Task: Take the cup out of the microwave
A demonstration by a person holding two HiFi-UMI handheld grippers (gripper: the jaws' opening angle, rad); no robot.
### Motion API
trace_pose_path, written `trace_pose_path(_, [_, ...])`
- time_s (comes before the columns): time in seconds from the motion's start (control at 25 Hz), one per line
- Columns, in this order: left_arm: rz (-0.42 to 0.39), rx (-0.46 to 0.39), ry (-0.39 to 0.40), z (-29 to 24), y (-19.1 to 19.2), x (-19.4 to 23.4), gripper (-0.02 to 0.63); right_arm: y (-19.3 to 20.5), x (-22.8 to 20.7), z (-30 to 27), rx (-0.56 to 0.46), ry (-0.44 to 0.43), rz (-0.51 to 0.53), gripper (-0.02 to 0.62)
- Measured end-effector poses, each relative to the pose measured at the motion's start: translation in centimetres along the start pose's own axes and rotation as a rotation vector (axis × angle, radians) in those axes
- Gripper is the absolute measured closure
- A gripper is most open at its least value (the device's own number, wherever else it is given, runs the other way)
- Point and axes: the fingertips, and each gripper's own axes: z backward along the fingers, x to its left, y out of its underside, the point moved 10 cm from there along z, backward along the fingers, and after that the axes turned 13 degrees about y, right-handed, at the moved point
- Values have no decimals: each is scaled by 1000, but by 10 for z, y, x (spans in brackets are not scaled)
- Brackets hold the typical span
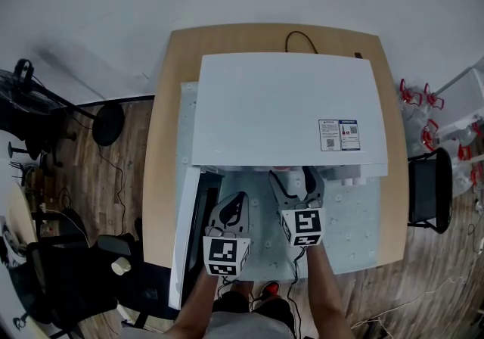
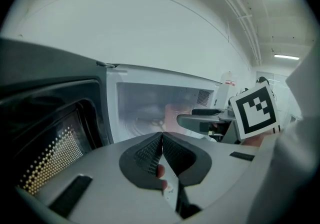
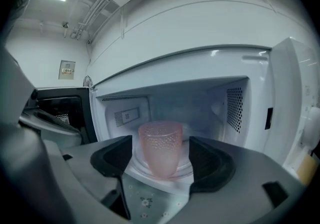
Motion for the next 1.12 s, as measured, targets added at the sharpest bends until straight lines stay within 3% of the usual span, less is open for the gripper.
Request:
trace_pose_path(0.44, [32, 6, -7, -2, 2, 7, 583, -4, 2, -24, -8, 1, 27, 250])
trace_pose_path(1.12, [-14, 5, -10, 2, -4, -1, 583, -18, -4, -3, -74, 8, 23, 268])
